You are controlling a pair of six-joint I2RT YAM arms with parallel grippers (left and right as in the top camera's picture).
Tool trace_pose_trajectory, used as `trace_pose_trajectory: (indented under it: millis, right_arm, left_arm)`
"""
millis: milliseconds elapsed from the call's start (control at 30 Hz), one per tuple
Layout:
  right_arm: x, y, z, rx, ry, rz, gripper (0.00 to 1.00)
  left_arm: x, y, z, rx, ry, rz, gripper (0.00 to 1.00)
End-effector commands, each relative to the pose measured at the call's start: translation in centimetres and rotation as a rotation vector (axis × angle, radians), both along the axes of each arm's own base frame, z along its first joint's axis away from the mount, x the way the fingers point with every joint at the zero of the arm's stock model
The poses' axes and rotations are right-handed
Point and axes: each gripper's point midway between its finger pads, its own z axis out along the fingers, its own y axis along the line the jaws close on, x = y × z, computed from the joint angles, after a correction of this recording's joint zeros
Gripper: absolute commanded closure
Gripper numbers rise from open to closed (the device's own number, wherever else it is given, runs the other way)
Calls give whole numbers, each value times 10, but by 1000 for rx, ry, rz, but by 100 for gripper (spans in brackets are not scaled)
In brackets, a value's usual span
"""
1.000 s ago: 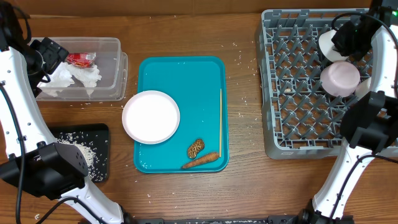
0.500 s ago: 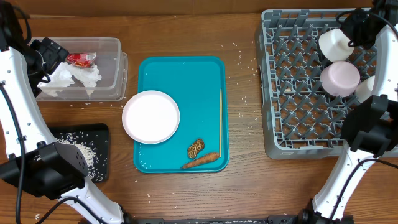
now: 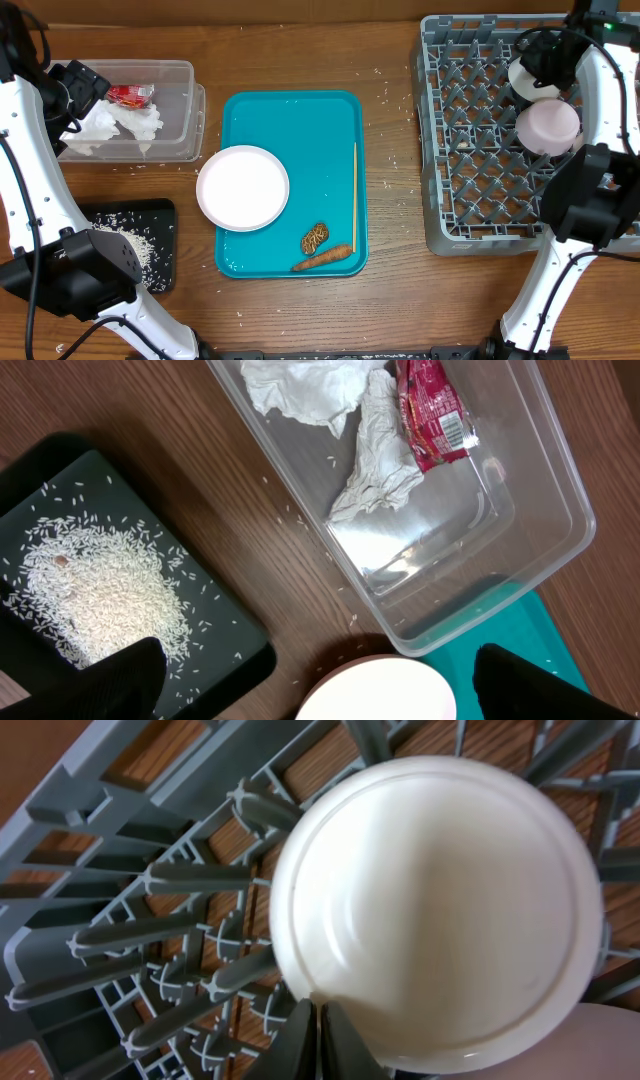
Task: Sort waste into correct bins and load items into the dishwasher
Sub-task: 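Push the small bowl with the right gripper to seat it in the rack, then move the right gripper to the wooden skewer on the teal tray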
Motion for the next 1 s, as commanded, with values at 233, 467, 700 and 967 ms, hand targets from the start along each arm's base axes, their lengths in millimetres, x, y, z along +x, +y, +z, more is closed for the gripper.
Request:
trace_pose_trajectory:
  millis: [233, 467, 700, 967]
  right_arm:
    - [6, 13, 65, 35, -139, 38, 96]
    - [-11, 53, 138, 85, -252, 128, 96]
    - [-50, 148, 168, 152, -228, 408, 87]
    - [-110, 270, 129, 186, -6, 732, 23]
  left_arm:
    - [2, 0, 6, 0, -21, 11, 0]
    - [2, 0, 6, 0, -21, 11, 0]
    - [2, 0, 6, 0, -21, 11, 0]
    - [2, 0, 6, 0, -21, 11, 0]
